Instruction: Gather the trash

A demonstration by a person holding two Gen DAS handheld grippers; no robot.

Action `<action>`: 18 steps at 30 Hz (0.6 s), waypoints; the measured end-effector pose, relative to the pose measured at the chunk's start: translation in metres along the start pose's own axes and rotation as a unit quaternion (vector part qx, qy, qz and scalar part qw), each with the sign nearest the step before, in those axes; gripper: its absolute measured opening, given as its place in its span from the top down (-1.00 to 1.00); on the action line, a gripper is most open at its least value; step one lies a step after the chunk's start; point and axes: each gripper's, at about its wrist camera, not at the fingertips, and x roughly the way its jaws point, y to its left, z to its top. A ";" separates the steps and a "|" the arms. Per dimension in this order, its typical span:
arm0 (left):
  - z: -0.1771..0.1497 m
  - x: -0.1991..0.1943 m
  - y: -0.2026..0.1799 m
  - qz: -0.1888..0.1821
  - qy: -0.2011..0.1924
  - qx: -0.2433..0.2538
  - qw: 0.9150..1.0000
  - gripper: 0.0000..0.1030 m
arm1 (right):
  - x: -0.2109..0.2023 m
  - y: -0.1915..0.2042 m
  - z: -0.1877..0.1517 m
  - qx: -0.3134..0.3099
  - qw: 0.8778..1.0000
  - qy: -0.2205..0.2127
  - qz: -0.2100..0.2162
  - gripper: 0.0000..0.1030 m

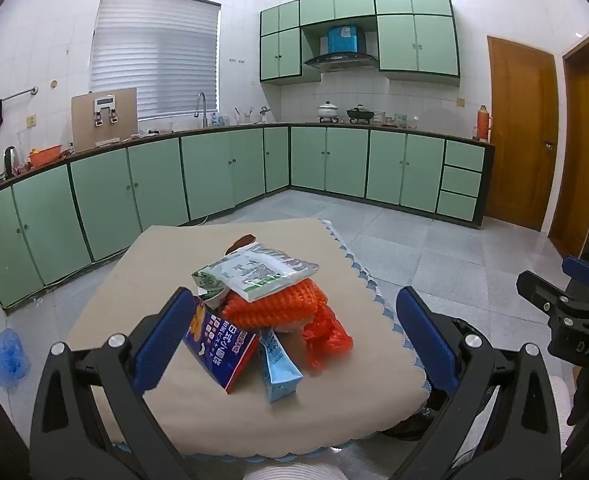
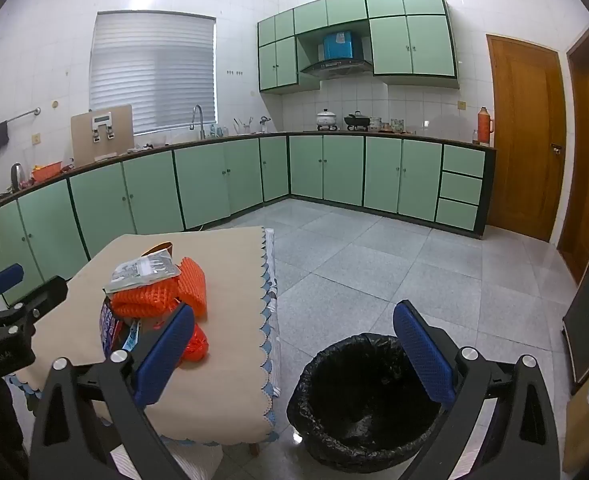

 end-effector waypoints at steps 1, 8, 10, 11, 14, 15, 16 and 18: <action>0.000 0.000 0.000 -0.001 0.001 0.001 1.000 -0.90 | 0.000 0.000 0.000 0.000 1.000 -0.001 0.000 -0.88; 0.000 -0.001 0.000 -0.002 0.000 -0.002 1.000 -0.90 | 0.001 0.002 -0.001 0.003 1.000 0.001 -0.002 -0.88; 0.000 0.000 0.000 -0.001 0.000 -0.001 1.000 -0.90 | 0.004 -0.002 -0.001 0.003 1.000 0.000 -0.001 -0.88; 0.000 -0.001 -0.001 -0.001 0.001 -0.001 1.000 -0.90 | 0.004 -0.002 -0.001 0.003 1.000 0.000 -0.001 -0.88; 0.000 0.000 0.000 -0.001 0.001 -0.001 1.000 -0.90 | 0.004 -0.001 -0.002 0.003 1.000 -0.001 -0.001 -0.88; 0.000 0.000 0.000 -0.001 0.001 -0.001 1.000 -0.90 | 0.003 0.000 -0.002 0.003 1.000 -0.001 -0.001 -0.88; 0.000 0.000 0.000 -0.001 0.001 -0.002 1.000 -0.90 | 0.002 0.000 -0.003 0.004 1.000 -0.001 -0.001 -0.88; 0.000 0.000 0.000 -0.001 0.001 -0.001 1.000 -0.90 | 0.002 0.000 -0.003 0.004 1.000 -0.001 -0.001 -0.88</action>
